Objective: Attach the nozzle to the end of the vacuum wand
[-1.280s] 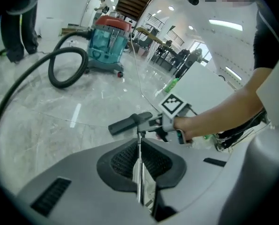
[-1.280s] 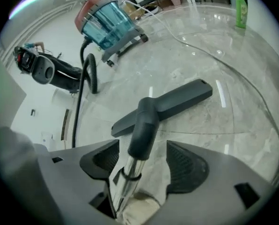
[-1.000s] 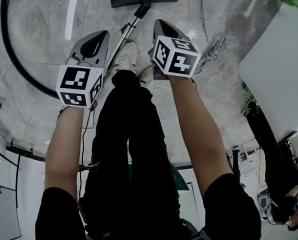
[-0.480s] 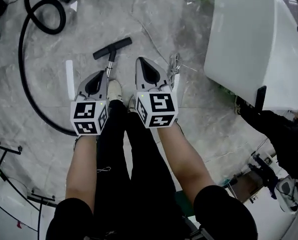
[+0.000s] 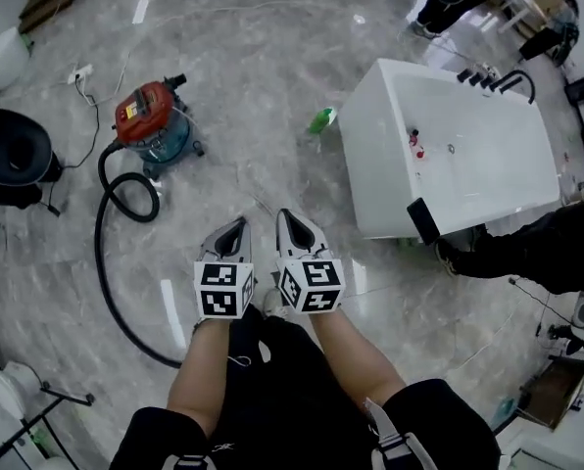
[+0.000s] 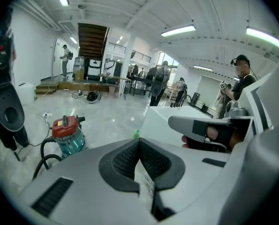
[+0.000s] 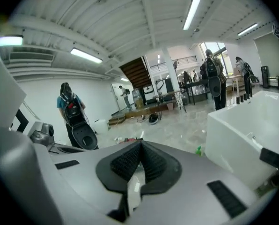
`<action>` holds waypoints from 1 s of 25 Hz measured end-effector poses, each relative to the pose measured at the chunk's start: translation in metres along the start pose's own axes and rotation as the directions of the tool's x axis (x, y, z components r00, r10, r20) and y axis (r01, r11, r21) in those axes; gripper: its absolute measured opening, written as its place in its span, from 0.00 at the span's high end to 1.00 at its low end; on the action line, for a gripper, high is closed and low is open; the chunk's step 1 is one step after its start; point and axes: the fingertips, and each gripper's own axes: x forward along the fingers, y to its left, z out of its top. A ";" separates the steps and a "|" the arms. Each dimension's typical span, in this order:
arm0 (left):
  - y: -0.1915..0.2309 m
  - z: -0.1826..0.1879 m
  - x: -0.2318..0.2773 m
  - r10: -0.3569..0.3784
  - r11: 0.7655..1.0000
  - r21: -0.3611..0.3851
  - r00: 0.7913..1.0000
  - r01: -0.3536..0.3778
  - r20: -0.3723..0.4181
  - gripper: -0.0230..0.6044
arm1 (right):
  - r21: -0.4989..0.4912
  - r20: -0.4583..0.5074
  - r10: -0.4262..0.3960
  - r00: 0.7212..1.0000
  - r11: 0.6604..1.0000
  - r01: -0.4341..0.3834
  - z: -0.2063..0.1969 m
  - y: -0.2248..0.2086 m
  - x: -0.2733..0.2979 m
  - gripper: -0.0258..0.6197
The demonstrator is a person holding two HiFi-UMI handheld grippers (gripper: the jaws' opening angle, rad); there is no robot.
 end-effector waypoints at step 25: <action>-0.184 0.298 -0.137 -0.265 0.935 0.320 0.896 0.150 0.356 0.95 | 0.022 0.492 -0.196 0.848 0.977 0.213 0.287 -0.044 -0.197 0.94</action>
